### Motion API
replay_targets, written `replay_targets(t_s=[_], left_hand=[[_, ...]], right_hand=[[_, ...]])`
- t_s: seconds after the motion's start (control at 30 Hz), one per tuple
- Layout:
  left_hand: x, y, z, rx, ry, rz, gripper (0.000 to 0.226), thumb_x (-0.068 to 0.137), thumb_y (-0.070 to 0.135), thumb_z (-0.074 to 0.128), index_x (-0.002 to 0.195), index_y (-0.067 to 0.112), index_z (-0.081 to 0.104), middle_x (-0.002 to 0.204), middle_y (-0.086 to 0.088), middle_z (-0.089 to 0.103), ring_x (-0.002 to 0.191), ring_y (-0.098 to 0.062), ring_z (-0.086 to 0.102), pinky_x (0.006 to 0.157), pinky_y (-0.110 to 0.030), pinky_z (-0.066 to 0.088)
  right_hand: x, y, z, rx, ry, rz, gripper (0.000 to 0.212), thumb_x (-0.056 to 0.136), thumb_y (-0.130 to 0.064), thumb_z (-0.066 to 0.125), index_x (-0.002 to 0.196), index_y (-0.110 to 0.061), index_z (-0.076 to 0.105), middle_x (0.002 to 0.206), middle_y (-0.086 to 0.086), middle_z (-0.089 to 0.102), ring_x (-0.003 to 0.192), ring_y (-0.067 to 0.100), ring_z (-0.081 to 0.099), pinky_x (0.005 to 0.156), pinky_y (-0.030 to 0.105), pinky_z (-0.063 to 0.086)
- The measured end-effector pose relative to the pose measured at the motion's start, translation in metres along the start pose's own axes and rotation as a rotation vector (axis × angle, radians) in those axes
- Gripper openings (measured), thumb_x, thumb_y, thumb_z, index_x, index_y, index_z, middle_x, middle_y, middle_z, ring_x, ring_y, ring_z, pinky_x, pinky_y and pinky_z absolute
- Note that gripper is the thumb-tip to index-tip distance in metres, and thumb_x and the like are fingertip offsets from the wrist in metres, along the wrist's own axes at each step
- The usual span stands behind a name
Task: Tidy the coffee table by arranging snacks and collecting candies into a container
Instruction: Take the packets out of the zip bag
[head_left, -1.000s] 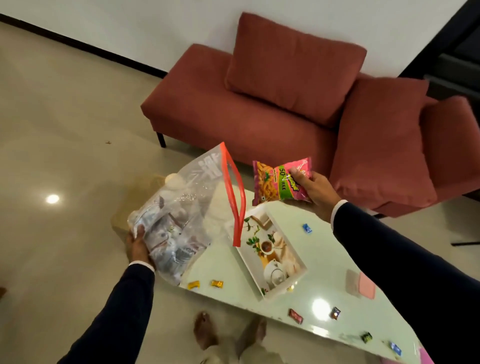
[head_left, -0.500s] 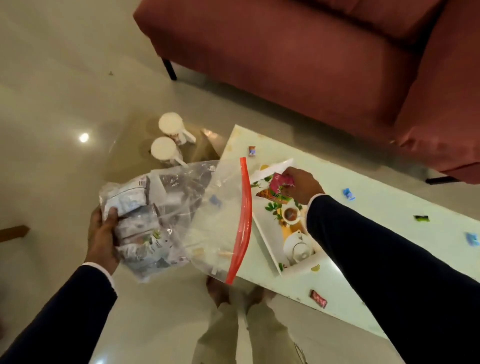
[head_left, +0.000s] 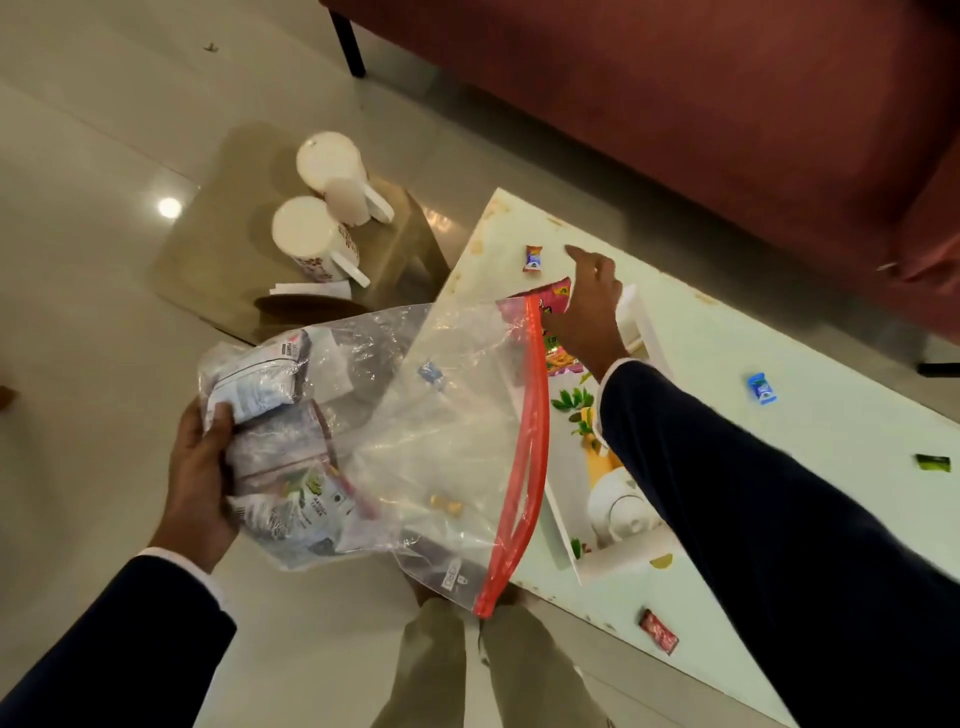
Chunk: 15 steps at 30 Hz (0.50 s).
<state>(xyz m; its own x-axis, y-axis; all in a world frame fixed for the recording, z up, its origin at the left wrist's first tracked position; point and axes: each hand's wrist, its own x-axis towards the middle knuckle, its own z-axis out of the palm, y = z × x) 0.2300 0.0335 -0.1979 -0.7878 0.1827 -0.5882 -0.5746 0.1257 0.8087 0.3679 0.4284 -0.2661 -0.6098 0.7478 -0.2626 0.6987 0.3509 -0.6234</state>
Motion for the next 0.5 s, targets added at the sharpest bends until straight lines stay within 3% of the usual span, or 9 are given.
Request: replay_targets(t_s=[0.07,0.13,0.23,0.3,0.4,0.5], left_hand=[[0.0,0.0,0.001,-0.007,0.001,-0.003,0.044,0.105,0.033,0.048,0.146,0.016,0.045,0.144,-0.014,0.057,0.102,-0.022,0.069,0.075,-0.044,0.061],[0.002,-0.001,0.001,-0.014,-0.002,0.0,0.044,0.105,0.032,0.048,0.145,0.015,0.045,0.139,-0.013,0.06,0.094,-0.017,0.073,0.071,-0.04,0.063],[0.006,-0.003,0.002,-0.019,-0.016,0.001,0.043,0.105,0.031,0.05,0.144,0.015,0.047,0.131,-0.009,0.065,0.09,-0.015,0.076,0.07,-0.04,0.065],[0.009,-0.007,0.002,-0.02,-0.024,0.005,0.042,0.104,0.032,0.052,0.142,0.014,0.049,0.128,-0.007,0.067,0.091,-0.016,0.076,0.07,-0.041,0.065],[0.01,-0.011,0.008,-0.028,-0.049,0.002,0.041,0.103,0.034,0.054,0.14,0.015,0.054,0.131,-0.01,0.068,0.101,-0.023,0.074,0.077,-0.047,0.063],[0.006,-0.014,0.018,-0.031,-0.06,0.006,0.041,0.102,0.034,0.056,0.138,0.012,0.057,0.134,-0.016,0.066,0.11,-0.029,0.07,0.087,-0.046,0.061]], right_hand=[[-0.017,0.015,0.004,0.096,0.047,0.221,0.084,0.077,-0.032,0.083,0.147,-0.017,0.038,0.145,0.012,0.037,0.131,0.031,0.038,0.107,0.044,0.038],[-0.03,0.028,0.008,0.172,-0.037,0.334,0.079,0.08,-0.031,0.084,0.144,-0.013,0.041,0.141,0.015,0.044,0.127,0.033,0.048,0.106,0.048,0.046],[-0.035,0.034,0.015,0.164,-0.144,0.236,0.051,0.086,-0.021,0.079,0.13,-0.008,0.057,0.123,0.013,0.064,0.112,0.032,0.064,0.095,0.042,0.055],[-0.033,0.033,0.018,0.174,-0.141,0.225,0.049,0.087,-0.022,0.077,0.129,-0.006,0.058,0.123,0.013,0.064,0.111,0.03,0.064,0.095,0.041,0.056],[-0.044,0.026,0.005,0.291,-0.085,0.325,0.06,0.085,-0.026,0.078,0.135,-0.007,0.051,0.134,0.016,0.055,0.116,0.031,0.06,0.1,0.05,0.053],[-0.086,0.004,-0.024,0.575,0.005,0.387,0.045,0.086,-0.029,0.076,0.124,-0.013,0.059,0.117,0.016,0.066,0.102,0.035,0.068,0.082,0.061,0.058]])
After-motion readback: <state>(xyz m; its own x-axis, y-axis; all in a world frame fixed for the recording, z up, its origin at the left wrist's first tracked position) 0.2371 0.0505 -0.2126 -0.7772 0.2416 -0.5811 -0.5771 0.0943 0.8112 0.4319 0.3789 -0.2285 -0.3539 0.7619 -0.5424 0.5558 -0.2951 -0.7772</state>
